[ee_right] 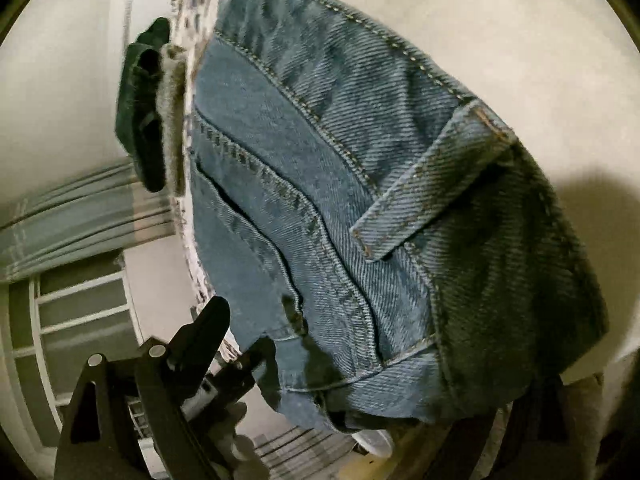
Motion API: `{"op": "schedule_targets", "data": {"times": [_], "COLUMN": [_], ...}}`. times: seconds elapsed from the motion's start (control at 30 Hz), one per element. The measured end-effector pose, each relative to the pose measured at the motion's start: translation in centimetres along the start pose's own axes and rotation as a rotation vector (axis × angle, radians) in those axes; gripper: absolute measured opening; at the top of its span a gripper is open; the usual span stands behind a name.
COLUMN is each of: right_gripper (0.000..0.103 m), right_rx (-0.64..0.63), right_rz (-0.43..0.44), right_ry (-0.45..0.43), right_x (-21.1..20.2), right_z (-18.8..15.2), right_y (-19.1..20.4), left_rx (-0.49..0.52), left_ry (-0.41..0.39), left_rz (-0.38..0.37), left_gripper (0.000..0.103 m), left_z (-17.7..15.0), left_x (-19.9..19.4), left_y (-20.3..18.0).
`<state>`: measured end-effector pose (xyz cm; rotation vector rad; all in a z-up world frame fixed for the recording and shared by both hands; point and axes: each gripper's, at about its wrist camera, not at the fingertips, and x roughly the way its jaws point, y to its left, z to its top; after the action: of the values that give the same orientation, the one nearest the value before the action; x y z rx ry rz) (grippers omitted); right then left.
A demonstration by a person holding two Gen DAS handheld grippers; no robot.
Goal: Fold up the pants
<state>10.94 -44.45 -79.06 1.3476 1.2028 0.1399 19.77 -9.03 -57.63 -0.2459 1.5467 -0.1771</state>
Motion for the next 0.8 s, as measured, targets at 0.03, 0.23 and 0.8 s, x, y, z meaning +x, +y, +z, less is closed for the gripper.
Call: {"op": "schedule_targets", "data": {"times": [0.03, 0.23, 0.8], "right_gripper": [0.094, 0.095, 0.031], "right_rx": [-0.018, -0.007, -0.168], "right_rz": [0.006, 0.075, -0.031], "right_ry": [-0.004, -0.029, -0.129], "right_x": [0.1, -0.3, -3.6], "right_z": [-0.1, 0.2, -1.6], "right_y": [-0.2, -1.7, 5.6], "left_rx": [-0.014, -0.06, -0.03], "left_ry": [0.001, 0.026, -0.117], "left_rz": [-0.032, -0.164, -0.264], "left_gripper": [0.083, 0.086, 0.024], "left_z": [0.4, 3.0, 2.3], "left_x": [0.3, 2.2, -5.0], "left_y": [0.3, 1.4, -1.0]}}
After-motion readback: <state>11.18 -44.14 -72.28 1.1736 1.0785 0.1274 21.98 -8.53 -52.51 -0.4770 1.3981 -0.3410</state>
